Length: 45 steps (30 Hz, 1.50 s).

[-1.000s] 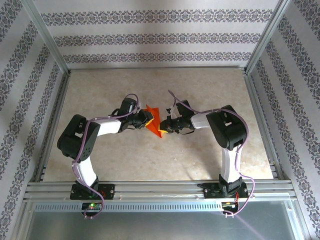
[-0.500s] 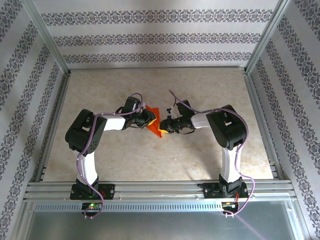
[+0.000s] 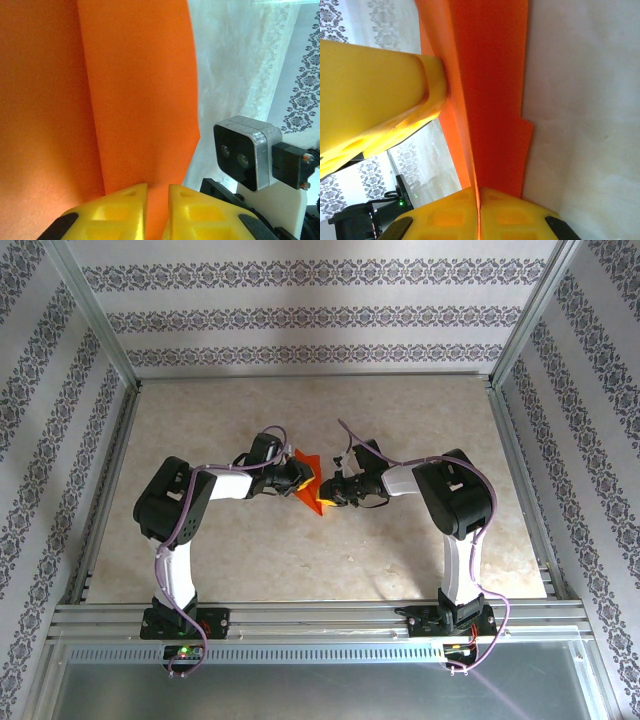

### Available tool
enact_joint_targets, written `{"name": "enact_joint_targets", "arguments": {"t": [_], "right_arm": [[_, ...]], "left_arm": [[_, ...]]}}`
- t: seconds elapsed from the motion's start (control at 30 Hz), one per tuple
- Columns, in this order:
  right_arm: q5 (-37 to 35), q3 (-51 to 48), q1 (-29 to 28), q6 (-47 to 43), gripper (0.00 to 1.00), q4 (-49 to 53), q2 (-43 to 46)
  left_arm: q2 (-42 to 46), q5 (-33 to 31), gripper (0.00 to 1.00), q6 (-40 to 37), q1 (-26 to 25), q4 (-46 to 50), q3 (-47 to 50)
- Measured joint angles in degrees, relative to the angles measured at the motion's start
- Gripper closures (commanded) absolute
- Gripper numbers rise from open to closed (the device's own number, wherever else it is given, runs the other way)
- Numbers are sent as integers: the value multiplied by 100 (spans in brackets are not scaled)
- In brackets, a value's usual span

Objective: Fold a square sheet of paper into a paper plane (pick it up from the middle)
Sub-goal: Fourth fold the wing at the center of the table.

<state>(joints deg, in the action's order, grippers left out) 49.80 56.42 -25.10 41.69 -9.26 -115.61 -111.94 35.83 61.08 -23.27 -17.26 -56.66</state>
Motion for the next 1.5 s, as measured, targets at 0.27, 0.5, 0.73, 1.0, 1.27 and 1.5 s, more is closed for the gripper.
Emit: {"name": "enact_joint_targets", "arguments": {"t": [0.27, 0.5, 0.73, 1.0, 1.27, 1.5], "right_arm": [[0, 22, 0, -4, 90, 44, -7], [0, 42, 0, -7, 88, 83, -7], [2, 90, 0, -7, 86, 173, -7], [-48, 170, -17, 15, 83, 411, 57], [-90, 168, -28, 44, 83, 916, 306], [-103, 168, -114, 42, 84, 1102, 402]], "left_arm": [[-68, -2, 82, 0, 0, -4, -7], [-98, -2, 82, -2, 0, -2, -17], [-197, 0, 82, -42, 2, 7, -39], [-201, -4, 82, -72, 0, 20, -50], [-201, -9, 82, -85, 0, 52, -61], [-201, -24, 82, -85, 0, 59, -63]]}}
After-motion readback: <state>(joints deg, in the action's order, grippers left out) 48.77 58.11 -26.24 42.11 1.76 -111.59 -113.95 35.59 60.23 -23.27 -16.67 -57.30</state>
